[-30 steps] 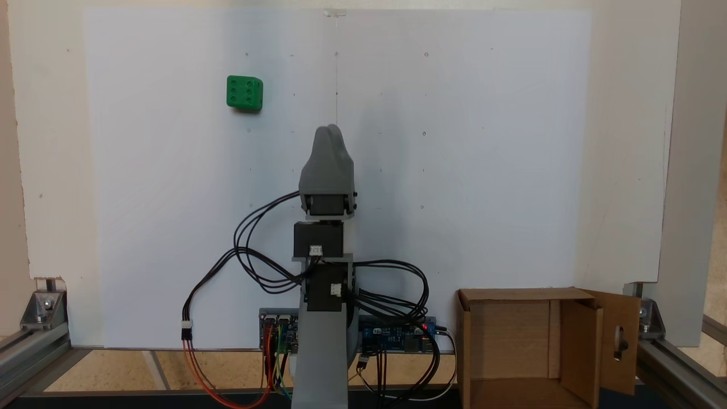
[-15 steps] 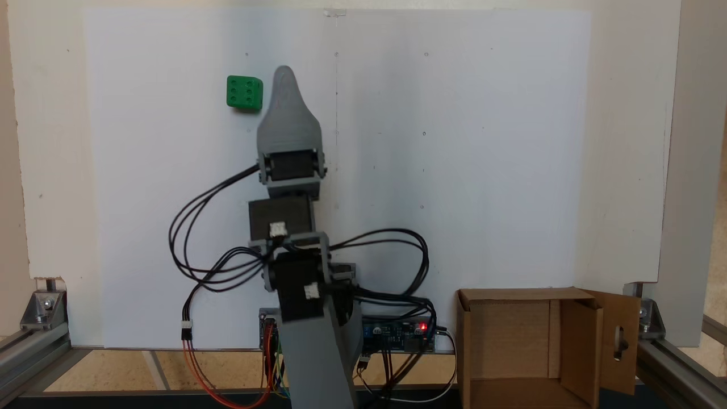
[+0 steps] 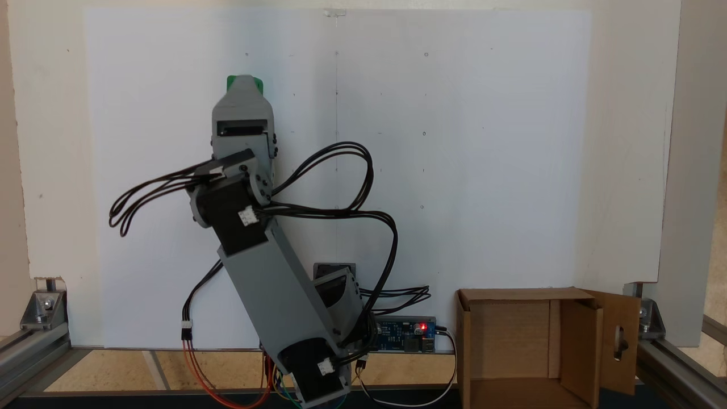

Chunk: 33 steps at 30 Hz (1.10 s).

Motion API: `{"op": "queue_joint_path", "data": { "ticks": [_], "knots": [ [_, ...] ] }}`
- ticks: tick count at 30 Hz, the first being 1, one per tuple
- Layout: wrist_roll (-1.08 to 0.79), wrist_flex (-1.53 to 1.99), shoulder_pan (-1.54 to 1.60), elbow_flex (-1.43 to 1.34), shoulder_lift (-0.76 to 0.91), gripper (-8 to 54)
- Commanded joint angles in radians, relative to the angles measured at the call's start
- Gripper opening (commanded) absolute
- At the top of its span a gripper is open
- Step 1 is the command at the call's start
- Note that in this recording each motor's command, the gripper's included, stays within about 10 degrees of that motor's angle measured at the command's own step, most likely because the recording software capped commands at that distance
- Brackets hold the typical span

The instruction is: Grasp a green dice and put it in the bin.

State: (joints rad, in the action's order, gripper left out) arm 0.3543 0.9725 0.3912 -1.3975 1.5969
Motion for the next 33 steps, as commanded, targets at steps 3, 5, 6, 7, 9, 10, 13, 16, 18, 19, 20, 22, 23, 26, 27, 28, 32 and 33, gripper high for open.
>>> {"op": "queue_joint_path", "data": {
  "ticks": [3, 5, 6, 7, 9, 10, 13, 16, 18, 19, 20, 22, 23, 26, 27, 28, 32, 33],
  "knots": [
    [0.115, 0.273, 0.035, 0.146, -0.066, 45.4],
    [0.14, 0.374, 0.054, 0.169, -0.067, 45.5],
    [0.147, 0.38, 0.054, 0.183, -0.078, 45.5],
    [0.153, 0.379, 0.054, 0.198, -0.097, 45.5],
    [0.16, 0.371, 0.052, 0.229, -0.12, 45.5],
    [0.16, 0.371, 0.051, 0.247, -0.127, 45.5],
    [0.156, 0.307, 0.051, 0.256, -0.133, 45.4],
    [0.156, 0.299, 0.055, 0.256, -0.132, 45.4],
    [0.155, 0.298, 0.054, 0.256, -0.133, 45.4],
    [0.153, 0.293, 0.051, 0.256, -0.133, 45.5],
    [0.155, 0.29, 0.044, 0.256, -0.133, 45.5],
    [0.155, 0.276, 0.034, 0.256, -0.146, 45.3],
    [0.155, 0.275, 0.034, 0.256, -0.155, 44.8],
    [0.158, 0.218, 0.041, 0.256, -0.175, 44.9],
    [0.16, 0.189, 0.038, 0.256, -0.176, 44.8],
    [0.161, 0.158, 0.034, 0.256, -0.179, 44.7],
    [0.173, 0.084, 0.029, 0.256, -0.196, 44.6],
    [0.176, 0.08, 0.031, 0.256, -0.204, 44.6]
  ]
}}
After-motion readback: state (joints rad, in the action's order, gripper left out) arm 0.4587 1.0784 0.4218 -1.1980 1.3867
